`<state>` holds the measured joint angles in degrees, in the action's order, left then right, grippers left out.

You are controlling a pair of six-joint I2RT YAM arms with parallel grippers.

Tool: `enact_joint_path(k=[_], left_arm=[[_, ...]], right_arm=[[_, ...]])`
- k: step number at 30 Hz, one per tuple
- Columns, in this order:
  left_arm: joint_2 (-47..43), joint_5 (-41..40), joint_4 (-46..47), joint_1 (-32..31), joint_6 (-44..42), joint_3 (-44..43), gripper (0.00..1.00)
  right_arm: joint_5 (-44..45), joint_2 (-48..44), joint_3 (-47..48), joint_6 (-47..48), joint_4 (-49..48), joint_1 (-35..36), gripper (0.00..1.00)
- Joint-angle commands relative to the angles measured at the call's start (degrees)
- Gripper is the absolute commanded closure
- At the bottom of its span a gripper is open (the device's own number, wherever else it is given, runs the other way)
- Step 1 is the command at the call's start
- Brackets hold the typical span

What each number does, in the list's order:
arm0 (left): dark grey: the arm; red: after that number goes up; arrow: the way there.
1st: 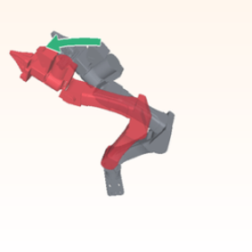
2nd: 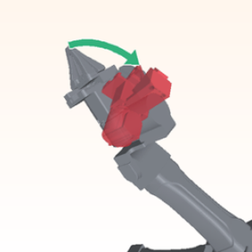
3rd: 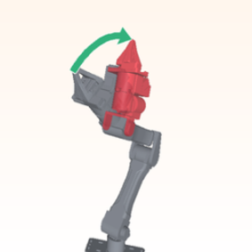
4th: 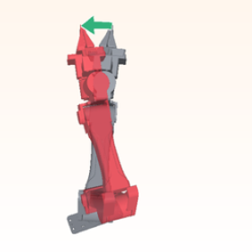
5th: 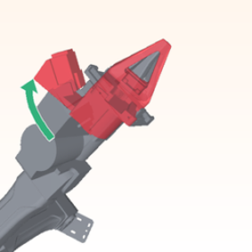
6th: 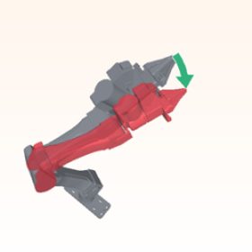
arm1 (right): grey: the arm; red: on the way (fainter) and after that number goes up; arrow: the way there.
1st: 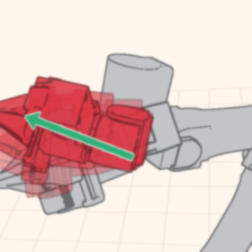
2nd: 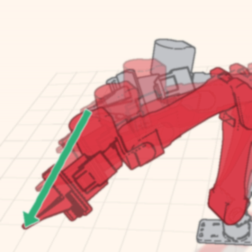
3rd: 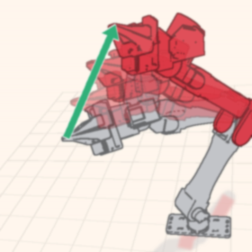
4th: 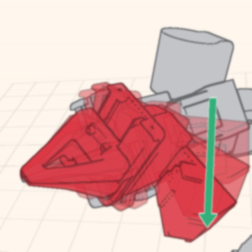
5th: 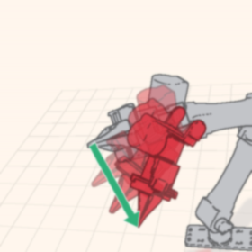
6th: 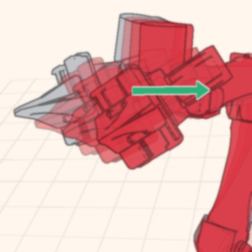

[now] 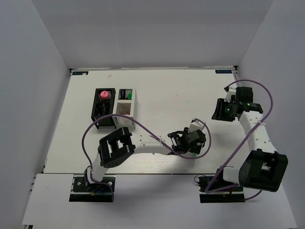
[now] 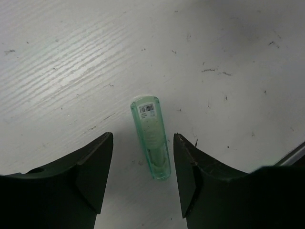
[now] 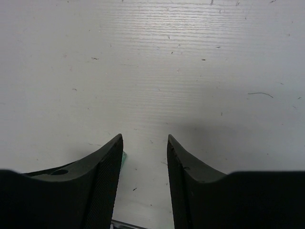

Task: Sort the stationery into containers
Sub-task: Pick up the stationery from the center of the board.

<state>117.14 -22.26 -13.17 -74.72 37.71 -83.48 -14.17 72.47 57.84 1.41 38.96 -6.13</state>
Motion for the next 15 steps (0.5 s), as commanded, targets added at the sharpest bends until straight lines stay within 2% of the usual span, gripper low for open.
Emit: enact_joint_path(k=[1, 8, 15], left_arm=[[1.5, 0.0, 1.0, -1.0, 3.1, -2.8, 0.36], [5.6, -3.8, -1.3, -3.2, 1.8, -7.7, 0.36], [9.5, -11.3, -9.6, -5.8, 0.8, -13.5, 0.39]], right_arm=[[-4.6, -0.8, -0.8, -1.1, -0.9, -1.9, 0.54], [-10.4, -1.5, -1.2, -1.0, -0.5, -4.7, 0.54], [-13.1, -2.3, -1.4, -1.1, -0.3, -7.3, 0.54]])
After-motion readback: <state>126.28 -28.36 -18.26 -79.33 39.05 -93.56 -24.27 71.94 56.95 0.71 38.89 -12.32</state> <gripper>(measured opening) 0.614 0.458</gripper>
